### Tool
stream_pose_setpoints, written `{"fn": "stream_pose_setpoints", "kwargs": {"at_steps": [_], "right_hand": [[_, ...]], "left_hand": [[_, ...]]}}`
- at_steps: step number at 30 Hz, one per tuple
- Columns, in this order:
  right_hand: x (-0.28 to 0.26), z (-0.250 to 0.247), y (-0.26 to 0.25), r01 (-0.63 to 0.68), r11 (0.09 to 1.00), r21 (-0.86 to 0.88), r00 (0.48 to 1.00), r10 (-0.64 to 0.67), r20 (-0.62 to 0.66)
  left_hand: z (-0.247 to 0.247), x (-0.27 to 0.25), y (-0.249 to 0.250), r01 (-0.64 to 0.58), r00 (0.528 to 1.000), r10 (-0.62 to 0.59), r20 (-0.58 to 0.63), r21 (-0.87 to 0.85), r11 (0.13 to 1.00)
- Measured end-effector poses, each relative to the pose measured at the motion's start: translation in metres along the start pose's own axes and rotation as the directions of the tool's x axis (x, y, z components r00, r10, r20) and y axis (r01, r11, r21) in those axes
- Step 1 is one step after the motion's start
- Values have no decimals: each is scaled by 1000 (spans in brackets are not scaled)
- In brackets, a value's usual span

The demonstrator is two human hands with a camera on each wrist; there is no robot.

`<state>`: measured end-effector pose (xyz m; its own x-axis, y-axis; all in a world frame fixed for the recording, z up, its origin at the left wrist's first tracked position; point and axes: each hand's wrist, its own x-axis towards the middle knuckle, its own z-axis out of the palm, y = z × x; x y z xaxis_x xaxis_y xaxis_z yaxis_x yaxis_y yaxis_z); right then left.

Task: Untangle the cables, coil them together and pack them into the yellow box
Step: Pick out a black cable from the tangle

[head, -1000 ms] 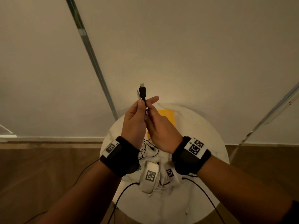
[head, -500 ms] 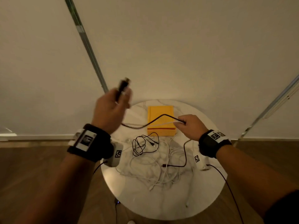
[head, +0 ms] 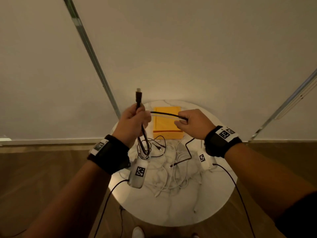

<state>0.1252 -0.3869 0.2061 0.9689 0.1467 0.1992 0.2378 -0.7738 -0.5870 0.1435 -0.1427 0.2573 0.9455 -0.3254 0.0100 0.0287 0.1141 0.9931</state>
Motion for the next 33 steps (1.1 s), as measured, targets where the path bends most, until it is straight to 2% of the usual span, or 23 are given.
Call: {"fn": "stream_pose_setpoints", "kwargs": {"at_steps": [2, 5, 7, 9, 13, 16, 18, 21, 24, 27, 29, 33], "right_hand": [[-1, 0, 14, -34, 999, -14, 999, 34, -22], [-6, 0, 44, -149, 989, 21, 986, 150, -76], [-15, 0, 71, -265, 964, 32, 958, 267, -105], [-29, -1, 102, -347, 937, -41, 936, 343, -77], [-55, 0, 153, -432, 876, -213, 897, 442, 2], [-57, 1, 166, -480, 851, -214, 875, 481, -55], [-53, 0, 167, -497, 847, -189, 868, 490, -87], [-43, 3, 166, -493, 860, -130, 869, 482, -114], [-38, 13, 168, -489, 851, -193, 872, 482, -85], [-47, 31, 176, -522, 822, -227, 848, 528, -39], [-60, 45, 185, -548, 802, -235, 818, 573, 49], [-91, 71, 206, -631, 739, -236, 692, 674, 258]], "left_hand": [[-9, 2, 16, 12, 991, -38, -128, -194, 981], [-23, 4, 32, -53, 962, -29, -272, -290, 956], [-30, 4, 39, -105, 939, -19, -344, -338, 935], [-37, 5, 44, -143, 908, -27, -419, -370, 918], [-49, 5, 40, -176, 829, -48, -558, -340, 924], [-59, 5, 37, -226, 755, -75, -651, -365, 903], [-65, 5, 37, -248, 727, -66, -683, -351, 903], [-65, 2, 35, -269, 714, 0, -700, -275, 923], [-59, -3, 32, -288, 708, 86, -701, -175, 942], [-58, -7, 30, -297, 725, 139, -675, -123, 947], [-60, -11, 26, -287, 743, 161, -650, -91, 954], [-64, -16, 17, -250, 770, 202, -605, 5, 968]]}}
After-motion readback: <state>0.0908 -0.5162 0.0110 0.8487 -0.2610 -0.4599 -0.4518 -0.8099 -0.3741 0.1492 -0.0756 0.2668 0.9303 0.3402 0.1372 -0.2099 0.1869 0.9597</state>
